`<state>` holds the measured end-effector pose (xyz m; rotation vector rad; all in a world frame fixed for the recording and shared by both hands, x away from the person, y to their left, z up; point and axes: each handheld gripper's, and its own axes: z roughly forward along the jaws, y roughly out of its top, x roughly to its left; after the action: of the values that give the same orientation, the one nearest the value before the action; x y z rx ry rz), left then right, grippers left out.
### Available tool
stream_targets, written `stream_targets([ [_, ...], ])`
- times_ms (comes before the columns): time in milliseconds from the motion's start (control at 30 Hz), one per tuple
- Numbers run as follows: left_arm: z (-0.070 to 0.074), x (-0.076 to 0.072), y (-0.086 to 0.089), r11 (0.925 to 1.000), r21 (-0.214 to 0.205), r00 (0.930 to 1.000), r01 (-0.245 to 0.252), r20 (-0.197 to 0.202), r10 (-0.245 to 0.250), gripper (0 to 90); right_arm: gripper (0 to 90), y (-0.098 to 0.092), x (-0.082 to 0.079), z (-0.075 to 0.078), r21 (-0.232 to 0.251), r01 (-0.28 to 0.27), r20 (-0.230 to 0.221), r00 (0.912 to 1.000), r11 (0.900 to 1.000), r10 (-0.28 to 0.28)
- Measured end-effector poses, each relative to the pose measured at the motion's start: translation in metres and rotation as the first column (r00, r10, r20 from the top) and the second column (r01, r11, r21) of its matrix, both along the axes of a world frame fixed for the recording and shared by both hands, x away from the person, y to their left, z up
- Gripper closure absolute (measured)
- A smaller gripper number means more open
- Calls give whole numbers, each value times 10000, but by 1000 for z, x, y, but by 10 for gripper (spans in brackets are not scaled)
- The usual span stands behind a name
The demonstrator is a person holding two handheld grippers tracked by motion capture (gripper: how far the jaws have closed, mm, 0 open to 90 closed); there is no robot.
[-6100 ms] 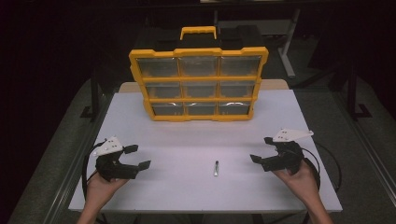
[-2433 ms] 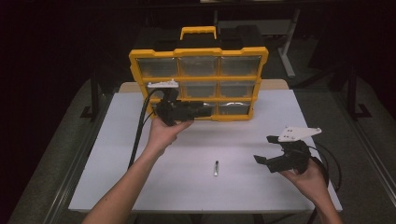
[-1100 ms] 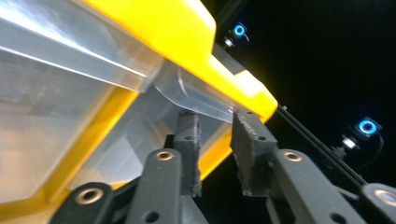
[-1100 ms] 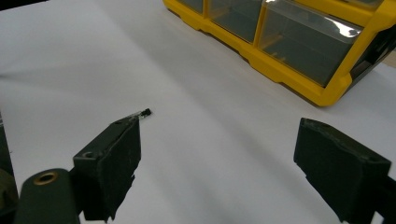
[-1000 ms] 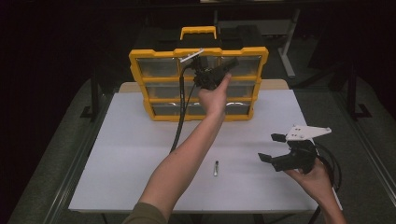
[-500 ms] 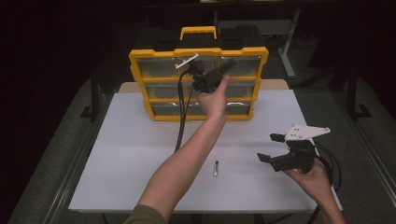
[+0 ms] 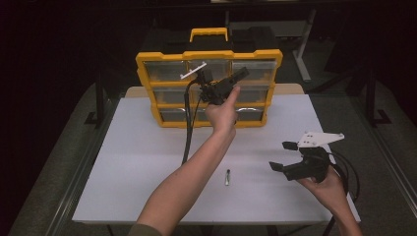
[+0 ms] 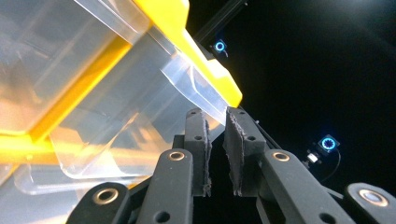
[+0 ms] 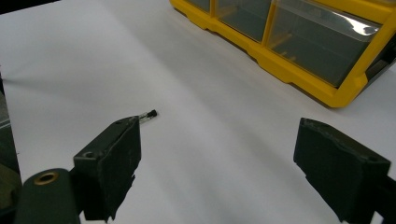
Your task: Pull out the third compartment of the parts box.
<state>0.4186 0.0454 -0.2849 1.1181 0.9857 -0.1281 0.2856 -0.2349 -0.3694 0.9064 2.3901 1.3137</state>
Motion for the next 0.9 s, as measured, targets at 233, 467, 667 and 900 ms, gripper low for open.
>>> stream_targets([
  [233, 2, -13, 3, 9997, 191, 9998, 159, 85, -160, 791, 143, 1, 0, -1, -18, -29, -45, 10000, 10000, 29],
  [467, 5, -14, 4, 9900, 1106, 9953, 877, 323, -917, 718, 143, 0, 1, -3, 45, -51, -113, 9999, 10000, 51],
  [667, 29, -19, 8, 9032, 3938, 9595, 1706, 1423, -2432, 648, 143, 0, 1, -2, 49, -123, -116, 9999, 9999, 123],
  [900, 68, -13, 12, 7338, 6372, 8677, 2358, 2020, -4541, 603, 143, 1, 0, -1, 65, -246, -104, 9996, 9997, 247],
])
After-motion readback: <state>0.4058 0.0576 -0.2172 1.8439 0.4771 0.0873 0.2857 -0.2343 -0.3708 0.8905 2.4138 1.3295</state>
